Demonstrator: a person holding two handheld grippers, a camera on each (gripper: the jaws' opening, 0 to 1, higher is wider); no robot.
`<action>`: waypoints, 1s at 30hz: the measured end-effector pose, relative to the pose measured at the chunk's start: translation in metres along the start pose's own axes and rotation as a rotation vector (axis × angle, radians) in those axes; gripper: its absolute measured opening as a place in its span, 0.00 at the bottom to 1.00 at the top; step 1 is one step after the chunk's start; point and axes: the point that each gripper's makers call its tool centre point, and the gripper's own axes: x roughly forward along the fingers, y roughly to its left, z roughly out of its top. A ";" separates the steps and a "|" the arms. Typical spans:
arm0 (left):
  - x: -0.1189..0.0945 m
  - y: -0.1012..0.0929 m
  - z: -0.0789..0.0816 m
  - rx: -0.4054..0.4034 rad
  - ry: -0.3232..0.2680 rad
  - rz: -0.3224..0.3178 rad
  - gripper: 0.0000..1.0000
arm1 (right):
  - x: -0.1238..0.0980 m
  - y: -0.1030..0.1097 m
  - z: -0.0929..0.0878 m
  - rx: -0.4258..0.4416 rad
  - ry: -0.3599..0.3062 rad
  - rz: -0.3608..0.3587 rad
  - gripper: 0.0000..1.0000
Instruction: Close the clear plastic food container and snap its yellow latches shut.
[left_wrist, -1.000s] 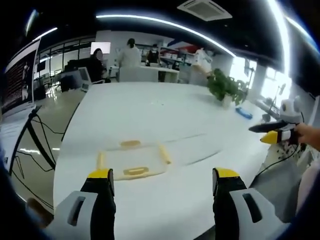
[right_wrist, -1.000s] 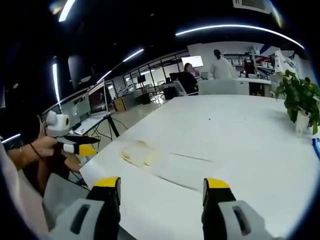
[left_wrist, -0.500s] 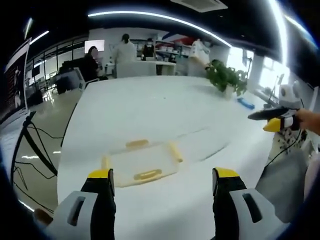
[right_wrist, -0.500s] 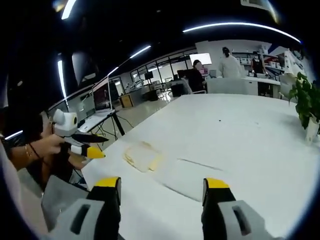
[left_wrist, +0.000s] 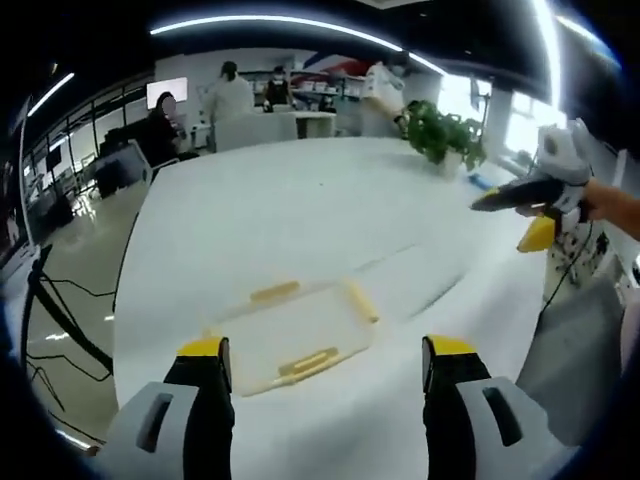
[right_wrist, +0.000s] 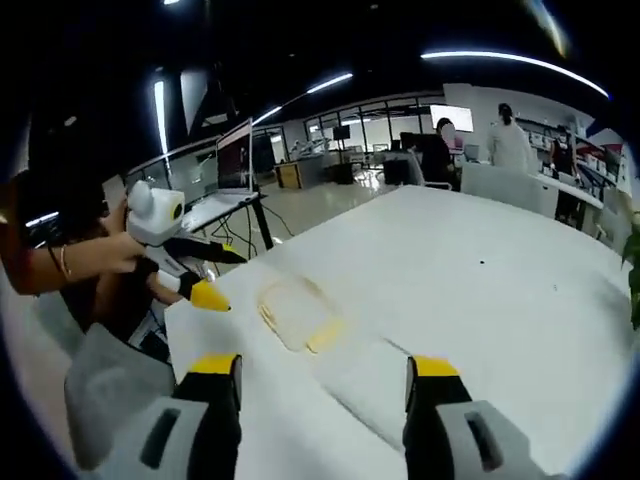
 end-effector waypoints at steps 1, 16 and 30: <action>0.002 0.000 0.000 0.012 0.005 -0.008 0.77 | 0.003 0.000 0.000 -0.011 0.007 0.007 0.65; 0.023 0.022 -0.015 0.139 0.123 -0.053 0.77 | 0.059 0.016 0.002 -0.166 0.119 0.127 0.65; 0.038 0.047 -0.024 0.330 0.246 -0.107 0.78 | 0.104 0.031 0.004 -0.258 0.267 0.227 0.66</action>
